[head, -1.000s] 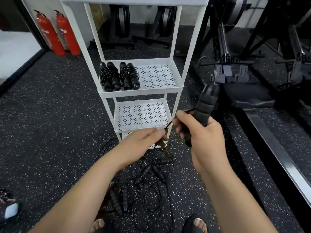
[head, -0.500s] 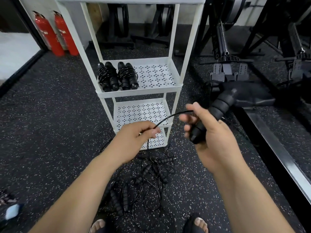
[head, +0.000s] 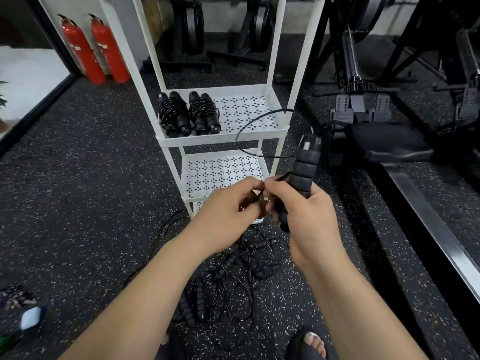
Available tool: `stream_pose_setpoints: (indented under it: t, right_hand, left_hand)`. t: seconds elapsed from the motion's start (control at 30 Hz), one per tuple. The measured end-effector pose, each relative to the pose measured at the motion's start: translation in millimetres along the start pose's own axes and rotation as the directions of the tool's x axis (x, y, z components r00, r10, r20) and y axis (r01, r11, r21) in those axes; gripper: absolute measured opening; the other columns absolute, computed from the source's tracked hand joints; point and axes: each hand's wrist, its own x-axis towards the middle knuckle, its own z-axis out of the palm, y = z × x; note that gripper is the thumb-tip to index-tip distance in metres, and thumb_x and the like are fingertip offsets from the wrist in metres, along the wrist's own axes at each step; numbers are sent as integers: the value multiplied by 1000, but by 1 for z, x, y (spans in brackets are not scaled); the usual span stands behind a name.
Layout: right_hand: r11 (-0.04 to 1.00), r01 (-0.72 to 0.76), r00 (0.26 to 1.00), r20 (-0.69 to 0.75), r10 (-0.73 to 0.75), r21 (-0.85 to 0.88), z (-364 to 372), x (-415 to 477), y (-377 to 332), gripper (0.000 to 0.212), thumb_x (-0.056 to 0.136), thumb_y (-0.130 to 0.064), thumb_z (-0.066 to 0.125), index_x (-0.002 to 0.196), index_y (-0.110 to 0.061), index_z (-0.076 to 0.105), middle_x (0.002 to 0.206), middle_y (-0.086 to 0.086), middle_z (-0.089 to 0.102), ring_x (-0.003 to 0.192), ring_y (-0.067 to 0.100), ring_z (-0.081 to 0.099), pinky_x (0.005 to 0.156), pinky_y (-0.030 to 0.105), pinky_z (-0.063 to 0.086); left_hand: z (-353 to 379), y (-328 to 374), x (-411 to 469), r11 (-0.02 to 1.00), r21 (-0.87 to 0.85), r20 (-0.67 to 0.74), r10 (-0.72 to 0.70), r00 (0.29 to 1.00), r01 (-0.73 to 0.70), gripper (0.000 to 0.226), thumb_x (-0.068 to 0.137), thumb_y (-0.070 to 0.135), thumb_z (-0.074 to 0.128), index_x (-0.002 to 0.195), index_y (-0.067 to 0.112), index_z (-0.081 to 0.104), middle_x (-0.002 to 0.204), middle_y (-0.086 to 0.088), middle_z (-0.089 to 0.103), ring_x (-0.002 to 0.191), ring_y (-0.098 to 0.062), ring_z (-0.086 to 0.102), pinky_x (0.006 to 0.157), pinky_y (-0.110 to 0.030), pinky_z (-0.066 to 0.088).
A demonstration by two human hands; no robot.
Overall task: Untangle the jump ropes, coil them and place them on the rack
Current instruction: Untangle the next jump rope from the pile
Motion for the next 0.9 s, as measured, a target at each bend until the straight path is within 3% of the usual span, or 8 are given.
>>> stream_pose_setpoints:
  t: [0.1,0.23,0.4,0.5,0.6,0.7,0.83,0.9]
  right_hand:
    - [997,17,1000,-8,-17,69,-2,2,-9,6,93,-7,78,93,-10,72,79,11,71,65,19,59,59,32,40]
    - [983,36,999,-23,-32,180,-14,6,-25,8,97,-10,75,102,-10,69,84,11,73,64,16,59,60,30,40]
    - [957,109,994,-58,-97,270,-32,9,-46,7,99,-9,72,103,-9,67,83,7,70,65,15,58,59,24,43]
    - [943,145,988,-103,-119,301,-42,12,-53,9,99,-10,71,107,-10,66,83,5,69,65,13,58,59,24,43]
    - [939,147,985,-128,-112,310,-48,13,-53,9,99,-12,72,106,-11,66,83,3,69,66,13,58,59,24,43]
    - [940,118,989,-120,-83,321,-49,15,-50,12,100,-15,72,110,-12,67,86,4,72,65,12,58,59,23,44]
    - [956,47,996,-81,-24,290,-43,16,-41,32,99,-21,76,127,-7,70,94,9,76,66,13,60,59,23,48]
    - [969,-19,999,-21,25,245,-36,14,-31,35,97,-20,77,128,-5,69,94,10,77,67,13,60,59,23,48]
  left_hand:
    - [3,-12,1,995,47,90,-97,991,93,20,103,32,68,103,52,66,91,17,77,80,-15,72,78,-37,59]
    - [4,-35,3,968,187,183,-203,962,169,9,104,35,66,108,42,69,96,15,77,92,-13,74,91,-45,60]
    - [2,-49,3,922,316,221,-299,928,222,7,106,38,63,106,43,67,95,20,75,83,-13,72,68,-28,55]
    - [-2,-56,4,915,334,215,-307,927,226,8,105,41,63,99,41,67,93,17,74,75,-9,64,69,-29,53]
    - [-7,-59,5,918,307,195,-319,927,251,16,105,44,63,93,38,71,89,13,75,62,-12,57,60,-30,49]
    - [-10,-59,5,924,302,164,-291,943,233,25,105,48,61,88,37,74,87,21,76,63,-19,62,63,-34,52]
    - [-11,-47,5,949,254,113,-220,969,186,26,108,49,56,94,36,74,85,22,75,45,-4,44,49,-22,38]
    - [-12,-35,4,967,219,81,-153,985,132,21,109,45,55,104,39,74,89,19,76,44,0,45,46,-16,36]
